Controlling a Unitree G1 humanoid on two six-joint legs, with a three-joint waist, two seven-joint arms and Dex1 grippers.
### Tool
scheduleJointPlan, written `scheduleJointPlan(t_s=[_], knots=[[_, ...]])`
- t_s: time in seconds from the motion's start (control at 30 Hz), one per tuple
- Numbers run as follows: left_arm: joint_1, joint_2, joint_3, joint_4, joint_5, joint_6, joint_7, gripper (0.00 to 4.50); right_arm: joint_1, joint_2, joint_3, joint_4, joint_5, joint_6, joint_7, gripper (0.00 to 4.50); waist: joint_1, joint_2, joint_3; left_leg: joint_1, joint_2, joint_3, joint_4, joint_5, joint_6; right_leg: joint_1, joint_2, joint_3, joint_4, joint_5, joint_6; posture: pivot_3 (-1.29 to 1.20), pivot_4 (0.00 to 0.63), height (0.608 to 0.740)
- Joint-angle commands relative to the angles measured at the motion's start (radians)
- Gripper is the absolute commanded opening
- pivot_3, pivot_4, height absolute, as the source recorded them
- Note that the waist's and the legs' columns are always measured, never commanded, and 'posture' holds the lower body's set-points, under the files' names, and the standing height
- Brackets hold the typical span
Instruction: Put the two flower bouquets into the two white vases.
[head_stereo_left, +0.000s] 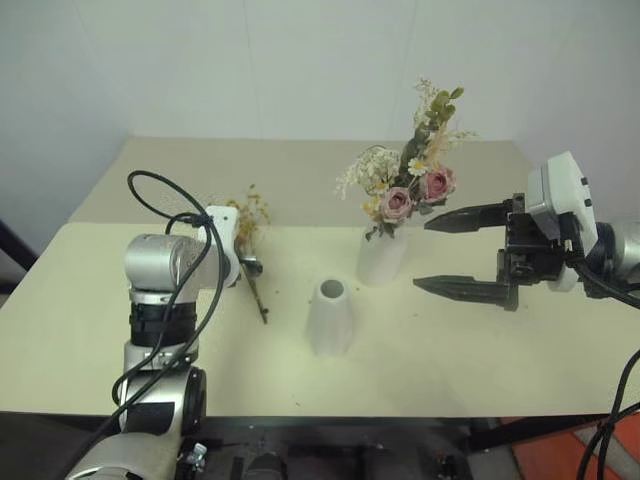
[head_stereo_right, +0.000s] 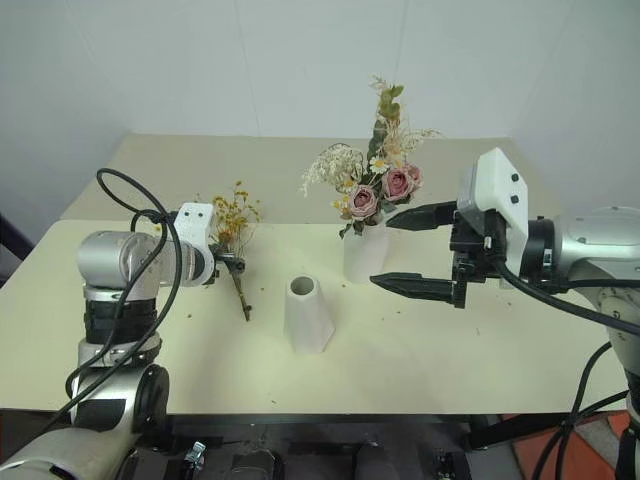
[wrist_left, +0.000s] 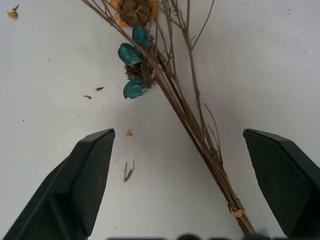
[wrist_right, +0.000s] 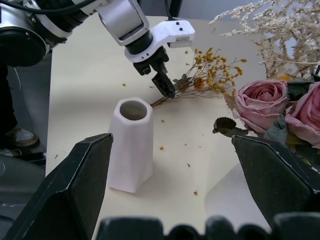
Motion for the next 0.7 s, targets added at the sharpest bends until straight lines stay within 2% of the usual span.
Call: scheduleJointPlan(t_s=[0.03,0.07,0.43,0.53,0.7], knots=[[-0.069,0.003,-0.020,0.048,-0.010,0.005,-0.020,4.50,-0.016,-0.006,0.010,-0.037,0.005,0.014,-0.015,4.49,0.000,0.000,0.000,0.000,0.000,0.000,0.000,0.000,0.000,0.000,0.000,0.000,0.000,0.000,0.000,0.00,0.150,0.740],[-0.077,0.011,-0.049,0.058,-0.015,0.005,-0.037,4.50,-0.011,-0.009,0.013,-0.044,0.000,0.014,-0.019,4.49,0.000,0.000,0.000,0.000,0.000,0.000,0.000,0.000,0.000,0.000,0.000,0.000,0.000,0.000,0.000,0.00,0.150,0.740],[-0.141,-0.015,-0.017,0.241,0.056,-0.003,-0.060,4.50,0.048,-0.015,-0.026,-0.100,0.012,0.033,-0.074,4.49,-0.005,0.000,0.000,-0.001,0.000,0.000,0.000,0.000,0.000,-0.001,0.000,0.000,0.000,0.000,0.000,0.00,0.150,0.740],[-0.147,-0.016,-0.016,0.293,0.074,-0.037,-0.068,3.93,0.055,-0.014,-0.029,-0.107,0.014,0.034,-0.083,4.50,-0.005,0.000,0.000,-0.001,0.000,0.000,0.000,0.000,0.000,-0.001,0.000,0.000,0.000,0.000,0.000,0.00,0.150,0.740],[-0.156,-0.030,-0.015,0.329,0.089,-0.075,-0.084,2.43,0.058,-0.012,-0.026,-0.103,0.012,0.036,-0.093,4.50,-0.006,0.000,0.000,-0.001,0.000,0.000,0.000,0.000,0.000,-0.001,0.000,0.000,0.000,0.000,0.000,0.00,0.150,0.740]])
